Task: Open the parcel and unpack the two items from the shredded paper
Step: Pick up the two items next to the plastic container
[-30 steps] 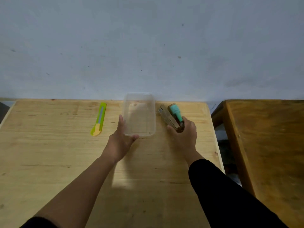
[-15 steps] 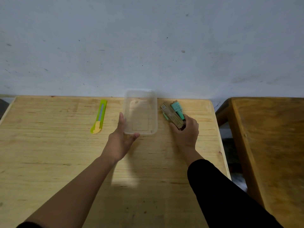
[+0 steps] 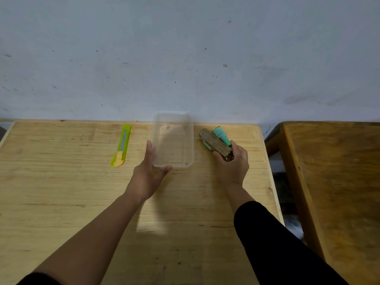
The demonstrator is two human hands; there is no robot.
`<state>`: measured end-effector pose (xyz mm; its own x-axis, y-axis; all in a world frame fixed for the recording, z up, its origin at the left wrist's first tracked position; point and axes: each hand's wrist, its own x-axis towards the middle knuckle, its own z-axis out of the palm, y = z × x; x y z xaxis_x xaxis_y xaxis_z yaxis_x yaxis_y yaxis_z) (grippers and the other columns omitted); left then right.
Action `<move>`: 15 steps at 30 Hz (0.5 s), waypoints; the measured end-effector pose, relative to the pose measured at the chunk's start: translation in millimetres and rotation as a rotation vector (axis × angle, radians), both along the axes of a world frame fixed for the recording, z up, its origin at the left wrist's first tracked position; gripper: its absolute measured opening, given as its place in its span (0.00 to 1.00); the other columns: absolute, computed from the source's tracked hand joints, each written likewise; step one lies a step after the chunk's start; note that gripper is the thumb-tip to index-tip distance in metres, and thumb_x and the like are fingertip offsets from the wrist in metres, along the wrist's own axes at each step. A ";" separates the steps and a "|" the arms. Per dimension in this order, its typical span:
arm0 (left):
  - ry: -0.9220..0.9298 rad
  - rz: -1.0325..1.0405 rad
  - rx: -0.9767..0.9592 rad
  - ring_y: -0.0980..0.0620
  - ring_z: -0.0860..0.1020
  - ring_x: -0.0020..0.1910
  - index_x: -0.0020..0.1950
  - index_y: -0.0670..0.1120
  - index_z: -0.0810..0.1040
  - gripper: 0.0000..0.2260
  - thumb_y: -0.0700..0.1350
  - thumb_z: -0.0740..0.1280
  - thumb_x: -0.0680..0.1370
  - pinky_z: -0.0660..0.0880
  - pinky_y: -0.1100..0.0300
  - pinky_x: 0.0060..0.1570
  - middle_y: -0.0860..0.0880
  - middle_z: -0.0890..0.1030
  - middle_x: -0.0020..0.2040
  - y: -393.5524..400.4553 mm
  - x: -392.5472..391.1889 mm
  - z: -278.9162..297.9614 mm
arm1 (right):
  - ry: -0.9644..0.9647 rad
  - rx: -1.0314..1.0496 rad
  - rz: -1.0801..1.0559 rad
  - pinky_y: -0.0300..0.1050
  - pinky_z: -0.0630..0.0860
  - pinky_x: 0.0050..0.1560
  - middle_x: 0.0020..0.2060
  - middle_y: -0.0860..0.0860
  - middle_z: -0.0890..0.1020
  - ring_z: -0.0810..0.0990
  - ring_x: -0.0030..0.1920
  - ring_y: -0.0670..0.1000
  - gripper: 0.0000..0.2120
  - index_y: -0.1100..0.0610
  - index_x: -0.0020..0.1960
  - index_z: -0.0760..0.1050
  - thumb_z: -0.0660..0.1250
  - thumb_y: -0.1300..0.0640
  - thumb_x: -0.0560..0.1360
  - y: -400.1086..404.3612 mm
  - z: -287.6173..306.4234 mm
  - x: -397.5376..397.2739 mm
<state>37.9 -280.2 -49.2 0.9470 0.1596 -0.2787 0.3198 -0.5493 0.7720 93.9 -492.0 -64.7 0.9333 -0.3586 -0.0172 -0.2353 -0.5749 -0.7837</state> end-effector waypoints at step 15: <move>0.029 -0.023 -0.008 0.44 0.61 0.72 0.75 0.51 0.38 0.44 0.53 0.68 0.73 0.60 0.53 0.69 0.44 0.59 0.75 6.4 4.1 5.0 | -0.090 0.071 0.158 0.23 0.61 0.51 0.56 0.55 0.74 0.72 0.54 0.47 0.30 0.58 0.65 0.71 0.75 0.56 0.65 90.6 33.7 6.6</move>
<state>42.0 -273.8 -44.2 0.9418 0.1358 -0.3075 0.3298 -0.5508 0.7667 100.5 -401.4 -31.1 0.9769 -0.2081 0.0485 -0.0738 -0.5416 -0.8374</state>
